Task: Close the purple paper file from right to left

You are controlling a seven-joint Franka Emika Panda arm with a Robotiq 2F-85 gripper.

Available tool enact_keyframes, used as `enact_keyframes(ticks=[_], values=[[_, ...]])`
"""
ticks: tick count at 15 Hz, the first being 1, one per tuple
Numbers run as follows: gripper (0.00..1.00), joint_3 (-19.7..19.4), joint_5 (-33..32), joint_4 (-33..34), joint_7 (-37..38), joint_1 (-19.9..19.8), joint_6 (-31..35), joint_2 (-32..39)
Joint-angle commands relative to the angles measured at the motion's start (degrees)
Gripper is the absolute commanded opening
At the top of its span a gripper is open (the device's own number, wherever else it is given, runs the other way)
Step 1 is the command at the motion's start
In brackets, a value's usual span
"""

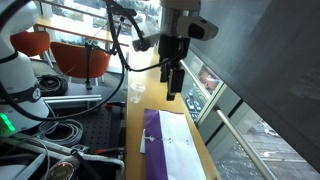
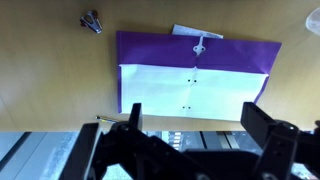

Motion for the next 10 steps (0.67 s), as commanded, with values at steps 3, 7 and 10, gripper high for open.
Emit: enact_keyframes(ticks=[3, 7, 10], values=[[1.0, -0.8, 8.7, 18.9, 0.6, -1.3, 0.8, 22.3], [1.0, 0.1, 15.2, 32.2, 1.3, -5.2, 0.1, 36.6], [1.0, 1.6, 19.9, 41.5, -0.8, -9.8, -0.3, 47.0]])
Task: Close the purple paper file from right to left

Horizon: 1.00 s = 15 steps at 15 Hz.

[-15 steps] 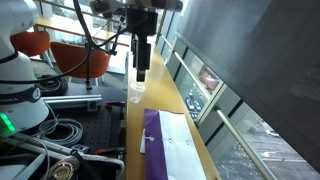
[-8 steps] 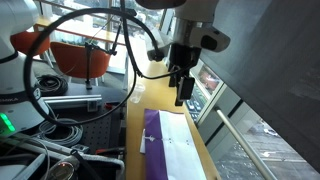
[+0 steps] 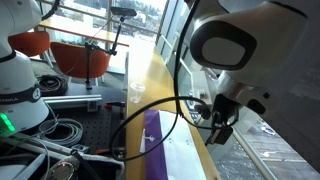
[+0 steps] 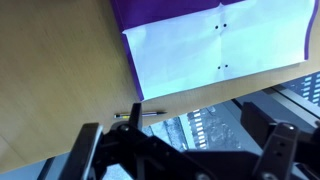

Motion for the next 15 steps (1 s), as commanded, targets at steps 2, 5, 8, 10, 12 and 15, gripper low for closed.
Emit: enact_keyframes(ticks=[2, 5, 8, 10, 12, 15], values=[[1.0, 3.4, 6.7, 16.5, -2.3, -7.7, -2.3, 16.4], [1.0, 6.1, 9.3, 21.9, -3.2, -12.5, -3.4, 23.1], [1.0, 9.4, 12.5, 24.5, -5.7, -17.0, -4.6, 27.5], [1.0, 11.1, 14.4, 24.3, -7.9, -19.3, -5.2, 29.3], [1.0, 12.3, 15.7, 23.1, -10.1, -21.0, -5.6, 30.7], [1.0, 13.3, 16.3, 22.9, -12.3, -22.1, -6.4, 33.7]])
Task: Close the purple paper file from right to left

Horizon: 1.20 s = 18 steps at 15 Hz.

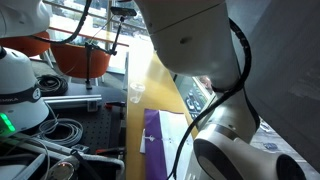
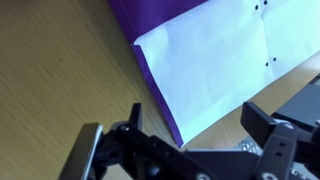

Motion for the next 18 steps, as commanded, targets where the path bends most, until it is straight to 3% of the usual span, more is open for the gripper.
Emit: enact_keyframes(ticks=[1, 18], values=[[1.0, 2.0, 1.6, 0.9, -3.0, -1.9, -1.7, 3.6], [1.0, 3.4, -0.1, 5.9, -6.1, -2.0, -2.2, 12.7]])
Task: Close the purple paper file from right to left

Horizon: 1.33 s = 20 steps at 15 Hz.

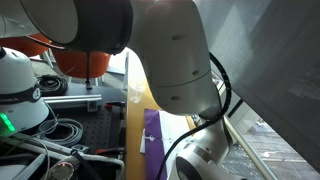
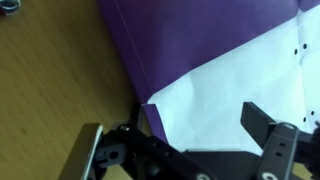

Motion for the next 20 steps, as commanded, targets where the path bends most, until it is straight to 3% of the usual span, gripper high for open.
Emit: enact_keyframes(ticks=[1, 2, 4, 12, 17, 20], values=[[1.0, 1.4, -0.2, 2.1, -1.0, -1.2, -1.3, 1.9], [0.75, 1.5, -0.2, 2.3, -1.0, -1.2, -1.4, 2.0], [0.66, 1.6, -0.2, 2.4, -1.0, -1.1, -1.5, 1.7], [0.03, 2.7, -1.2, 1.6, 0.2, 1.1, -2.6, -1.6], [0.0, 1.4, -4.5, -1.7, 1.6, 5.3, -6.5, -9.0], [0.0, -2.0, -12.1, -5.3, 5.3, 10.5, -9.5, -17.2]])
